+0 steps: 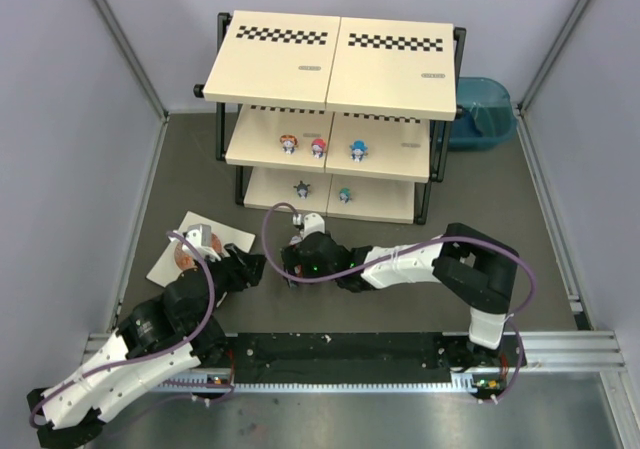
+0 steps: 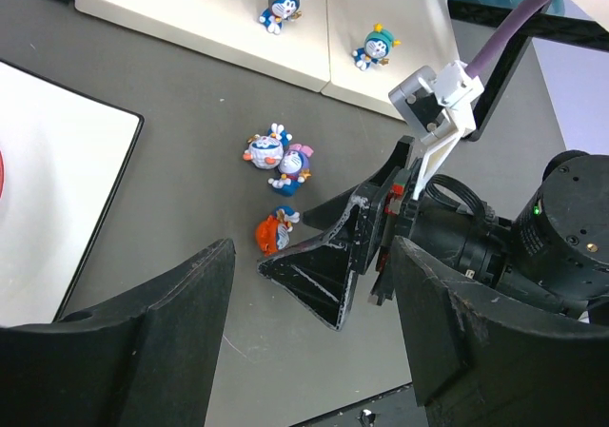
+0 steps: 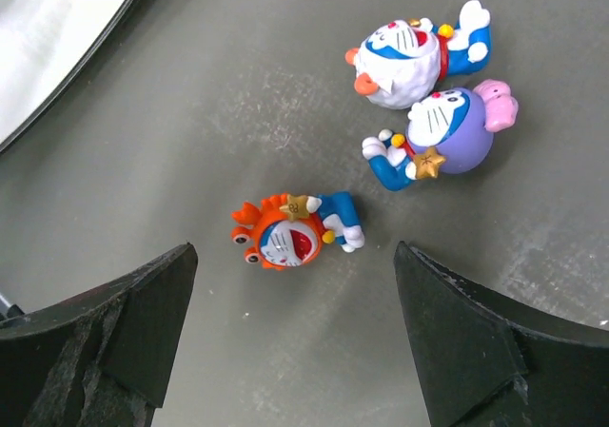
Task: Place and organize the plastic toys onto the shelf
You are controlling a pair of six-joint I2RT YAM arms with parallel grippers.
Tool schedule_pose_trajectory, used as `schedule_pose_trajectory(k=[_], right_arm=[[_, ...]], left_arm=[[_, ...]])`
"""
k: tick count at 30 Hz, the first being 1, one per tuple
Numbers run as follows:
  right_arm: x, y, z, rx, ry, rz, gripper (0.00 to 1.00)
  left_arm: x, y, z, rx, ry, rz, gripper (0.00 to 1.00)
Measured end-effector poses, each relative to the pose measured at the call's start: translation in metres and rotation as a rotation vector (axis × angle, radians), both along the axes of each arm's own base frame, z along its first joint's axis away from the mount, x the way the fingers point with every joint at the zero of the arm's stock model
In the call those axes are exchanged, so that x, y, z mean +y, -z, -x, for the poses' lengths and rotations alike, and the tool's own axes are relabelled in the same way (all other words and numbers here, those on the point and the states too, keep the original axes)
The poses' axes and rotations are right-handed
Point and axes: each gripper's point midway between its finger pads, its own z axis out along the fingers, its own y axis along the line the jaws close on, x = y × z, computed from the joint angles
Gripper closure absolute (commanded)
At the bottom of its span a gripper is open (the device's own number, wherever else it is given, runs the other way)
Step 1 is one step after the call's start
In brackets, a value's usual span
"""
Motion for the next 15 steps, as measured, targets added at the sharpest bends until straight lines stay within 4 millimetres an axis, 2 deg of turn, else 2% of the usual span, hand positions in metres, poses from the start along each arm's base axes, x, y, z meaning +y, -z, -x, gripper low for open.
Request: schedule_pose_trajectory(k=[6, 11, 15], right_arm=[[0.0059, 0.0018, -0.0036, -0.001, 0.004, 0.006, 0.17], [0.0087, 0.003, -0.0051, -0.006, 0.001, 0.009, 0.3], [0.0082, 0.0048, -0.0054, -0.008, 0.0, 0.015, 0.37]], left_arm=[[0.0004, 0.0001, -0.0003, 0.002, -0.005, 0.004, 0.28], [0.0011, -0.0011, -0.0002, 0.0, -0.01, 0.015, 0.28], [0.0014, -0.0019, 0.0001, -0.002, -0.011, 0.021, 0.28]])
